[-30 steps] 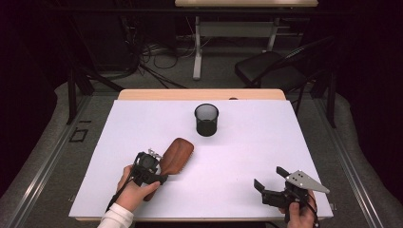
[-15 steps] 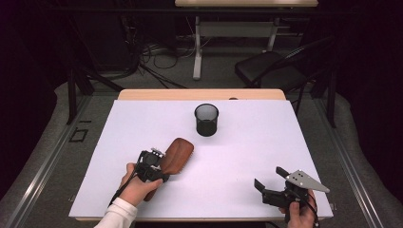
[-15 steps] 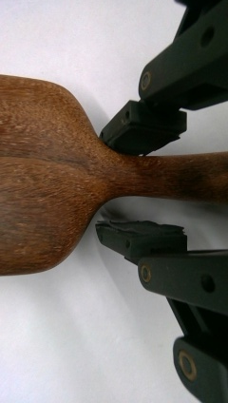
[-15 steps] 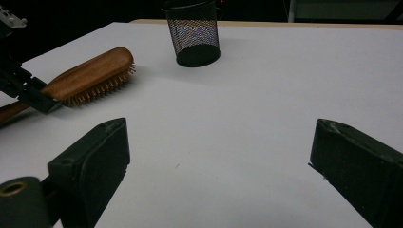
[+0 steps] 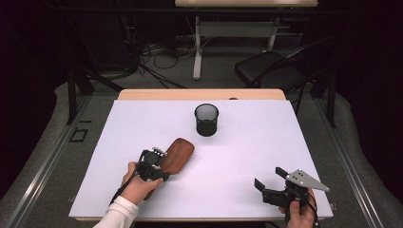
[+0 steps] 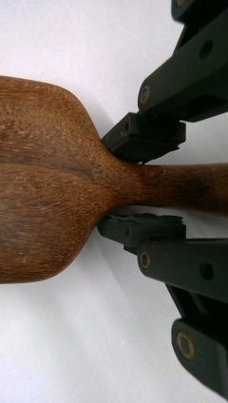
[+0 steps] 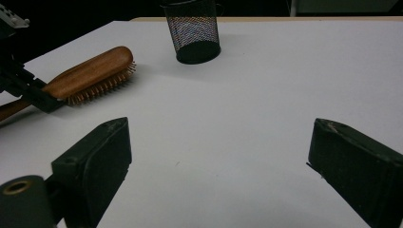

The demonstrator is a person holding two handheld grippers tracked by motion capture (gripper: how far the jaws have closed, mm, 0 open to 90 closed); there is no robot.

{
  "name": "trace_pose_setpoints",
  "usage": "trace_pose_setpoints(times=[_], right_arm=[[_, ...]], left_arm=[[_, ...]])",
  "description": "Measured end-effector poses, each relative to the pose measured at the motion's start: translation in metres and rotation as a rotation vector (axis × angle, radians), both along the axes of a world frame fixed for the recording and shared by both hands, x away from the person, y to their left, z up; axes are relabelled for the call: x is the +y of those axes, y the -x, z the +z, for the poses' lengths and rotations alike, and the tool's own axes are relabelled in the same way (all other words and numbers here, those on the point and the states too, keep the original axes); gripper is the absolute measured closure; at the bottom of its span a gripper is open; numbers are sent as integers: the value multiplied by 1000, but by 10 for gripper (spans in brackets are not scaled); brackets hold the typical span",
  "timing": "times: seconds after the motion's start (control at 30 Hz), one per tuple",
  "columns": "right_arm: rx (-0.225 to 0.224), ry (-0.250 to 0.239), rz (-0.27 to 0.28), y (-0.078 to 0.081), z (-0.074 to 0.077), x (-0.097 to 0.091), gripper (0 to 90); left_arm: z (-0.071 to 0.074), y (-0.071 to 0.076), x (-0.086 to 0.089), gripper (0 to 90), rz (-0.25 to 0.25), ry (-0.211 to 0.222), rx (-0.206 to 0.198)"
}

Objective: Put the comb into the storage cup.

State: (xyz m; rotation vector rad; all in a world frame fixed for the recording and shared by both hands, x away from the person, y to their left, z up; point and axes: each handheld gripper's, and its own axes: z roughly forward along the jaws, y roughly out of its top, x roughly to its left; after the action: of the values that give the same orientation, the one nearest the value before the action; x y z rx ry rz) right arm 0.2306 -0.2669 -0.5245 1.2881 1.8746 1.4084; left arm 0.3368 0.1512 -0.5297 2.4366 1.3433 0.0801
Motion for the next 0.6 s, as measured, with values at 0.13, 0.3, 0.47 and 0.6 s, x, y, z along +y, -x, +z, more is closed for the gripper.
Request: trace_pose_setpoints(times=[0.13,0.3,0.47,0.6], right_arm=[[4,-7,0,0,0,0,71],[2,-1,5,-1,-1,0,78],[3,-1,8,-1,-1,0,84],[7,0,9,-1,0,0,88]], left_arm=[[0,0,0,666,2,1,6],[0,0,0,674,2,-2,5],[0,1,-1,687,2,-5,5],[0,1,-1,693,5,-2,7]])
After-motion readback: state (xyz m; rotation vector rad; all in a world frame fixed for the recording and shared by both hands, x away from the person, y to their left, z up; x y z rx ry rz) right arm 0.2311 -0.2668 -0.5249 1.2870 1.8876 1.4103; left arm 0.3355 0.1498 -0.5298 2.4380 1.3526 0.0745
